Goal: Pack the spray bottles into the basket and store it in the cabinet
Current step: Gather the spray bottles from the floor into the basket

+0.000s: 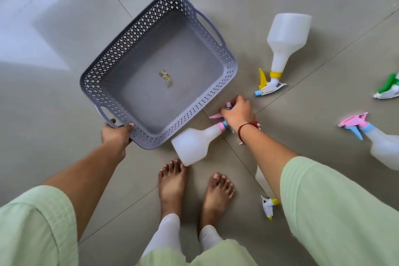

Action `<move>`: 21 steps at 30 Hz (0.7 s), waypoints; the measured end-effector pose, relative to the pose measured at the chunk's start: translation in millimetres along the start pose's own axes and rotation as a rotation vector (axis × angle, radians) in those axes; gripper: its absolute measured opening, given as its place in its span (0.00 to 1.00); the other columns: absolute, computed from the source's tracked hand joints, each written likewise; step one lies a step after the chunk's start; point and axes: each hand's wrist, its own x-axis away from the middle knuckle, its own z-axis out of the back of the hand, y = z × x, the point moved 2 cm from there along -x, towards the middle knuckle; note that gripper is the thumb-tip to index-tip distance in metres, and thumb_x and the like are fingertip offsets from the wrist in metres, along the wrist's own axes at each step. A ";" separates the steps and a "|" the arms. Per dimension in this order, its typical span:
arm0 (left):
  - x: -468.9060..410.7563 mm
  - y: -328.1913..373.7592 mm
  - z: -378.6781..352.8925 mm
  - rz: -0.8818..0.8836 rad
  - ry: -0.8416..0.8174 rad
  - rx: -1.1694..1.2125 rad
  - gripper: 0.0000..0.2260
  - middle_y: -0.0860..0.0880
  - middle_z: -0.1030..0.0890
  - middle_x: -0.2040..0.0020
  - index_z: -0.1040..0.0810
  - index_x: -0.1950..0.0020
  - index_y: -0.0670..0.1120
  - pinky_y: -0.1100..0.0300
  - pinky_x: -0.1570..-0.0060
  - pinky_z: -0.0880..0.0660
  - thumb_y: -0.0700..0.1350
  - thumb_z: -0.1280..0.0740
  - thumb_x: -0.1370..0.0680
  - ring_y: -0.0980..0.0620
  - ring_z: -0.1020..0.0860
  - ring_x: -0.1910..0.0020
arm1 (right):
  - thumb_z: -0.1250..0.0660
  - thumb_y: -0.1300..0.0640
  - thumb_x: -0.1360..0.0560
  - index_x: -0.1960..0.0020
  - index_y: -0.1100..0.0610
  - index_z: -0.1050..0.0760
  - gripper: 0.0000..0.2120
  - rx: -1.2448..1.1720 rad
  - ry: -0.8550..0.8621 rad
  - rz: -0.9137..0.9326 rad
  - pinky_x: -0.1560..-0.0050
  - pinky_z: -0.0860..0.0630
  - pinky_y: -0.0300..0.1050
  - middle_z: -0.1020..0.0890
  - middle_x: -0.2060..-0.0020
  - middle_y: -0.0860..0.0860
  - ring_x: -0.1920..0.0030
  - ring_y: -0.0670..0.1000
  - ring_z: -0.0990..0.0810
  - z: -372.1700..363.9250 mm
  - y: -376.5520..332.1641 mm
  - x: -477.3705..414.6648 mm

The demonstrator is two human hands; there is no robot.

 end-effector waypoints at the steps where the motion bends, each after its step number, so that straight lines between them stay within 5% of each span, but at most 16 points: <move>1: -4.6 -1.1 4.7 -0.005 0.031 0.007 0.23 0.41 0.27 0.34 0.35 0.32 0.43 0.50 0.46 0.24 0.36 0.33 0.25 0.43 0.23 0.47 | 0.30 0.52 0.32 0.45 0.57 0.28 0.19 0.021 -0.011 -0.016 0.50 0.26 0.47 0.25 0.45 0.56 0.47 0.60 0.21 -0.7 -2.2 1.3; 3: 0.0 4.2 10.0 -0.021 0.110 -0.075 0.23 0.42 0.29 0.33 0.35 0.33 0.45 0.50 0.45 0.24 0.42 0.32 0.25 0.44 0.23 0.50 | 0.32 0.54 0.31 0.44 0.58 0.28 0.17 0.040 -0.030 -0.048 0.49 0.26 0.47 0.25 0.43 0.57 0.46 0.60 0.21 -1.8 -3.9 5.2; 6: 17.6 11.0 27.8 -0.142 0.311 -0.183 0.26 0.42 0.35 0.30 0.36 0.29 0.46 0.51 0.35 0.31 0.47 0.34 0.25 0.39 0.27 0.37 | 0.33 0.57 0.30 0.48 0.58 0.24 0.12 0.050 -0.038 -0.054 0.50 0.26 0.45 0.22 0.45 0.57 0.46 0.60 0.21 2.2 -3.6 18.1; 9: 54.1 22.2 46.0 -0.265 0.380 -0.254 0.22 0.42 0.36 0.31 0.34 0.31 0.46 0.50 0.35 0.34 0.45 0.37 0.25 0.39 0.29 0.36 | 0.33 0.55 0.28 0.48 0.60 0.22 0.11 0.044 -0.032 -0.033 0.51 0.26 0.45 0.18 0.47 0.58 0.47 0.60 0.20 20.2 -0.4 44.7; 12: 98.4 32.8 53.6 -0.470 0.248 -0.475 0.20 0.41 0.36 0.32 0.32 0.33 0.46 0.47 0.33 0.36 0.44 0.36 0.25 0.39 0.33 0.34 | 0.33 0.53 0.25 0.48 0.60 0.21 0.11 0.077 -0.054 0.051 0.51 0.25 0.47 0.18 0.49 0.60 0.48 0.60 0.20 48.1 -1.7 79.0; 15: 139.2 35.2 47.4 -0.724 -0.054 -0.817 0.18 0.41 0.30 0.35 0.28 0.36 0.45 0.47 0.34 0.35 0.44 0.34 0.26 0.40 0.32 0.35 | 0.36 0.53 0.23 0.46 0.61 0.21 0.13 0.339 -0.077 0.244 0.50 0.26 0.48 0.20 0.48 0.62 0.48 0.60 0.21 72.4 -8.6 109.6; 18: 173.3 32.9 31.9 -0.806 -0.379 -1.101 0.20 0.46 0.29 0.36 0.28 0.35 0.49 0.51 0.34 0.34 0.46 0.35 0.27 0.44 0.32 0.34 | 0.38 0.51 0.23 0.44 0.59 0.22 0.15 0.546 -0.133 0.374 0.50 0.27 0.48 0.22 0.47 0.60 0.47 0.59 0.21 89.8 -21.7 135.4; 21: 198.7 28.3 11.7 -0.837 -0.526 -1.131 0.23 0.48 0.31 0.34 0.33 0.31 0.50 0.49 0.38 0.30 0.45 0.35 0.27 0.44 0.29 0.35 | 0.36 0.50 0.24 0.44 0.60 0.22 0.16 0.655 -0.179 0.448 0.50 0.26 0.47 0.22 0.47 0.60 0.46 0.59 0.21 101.7 -34.0 155.2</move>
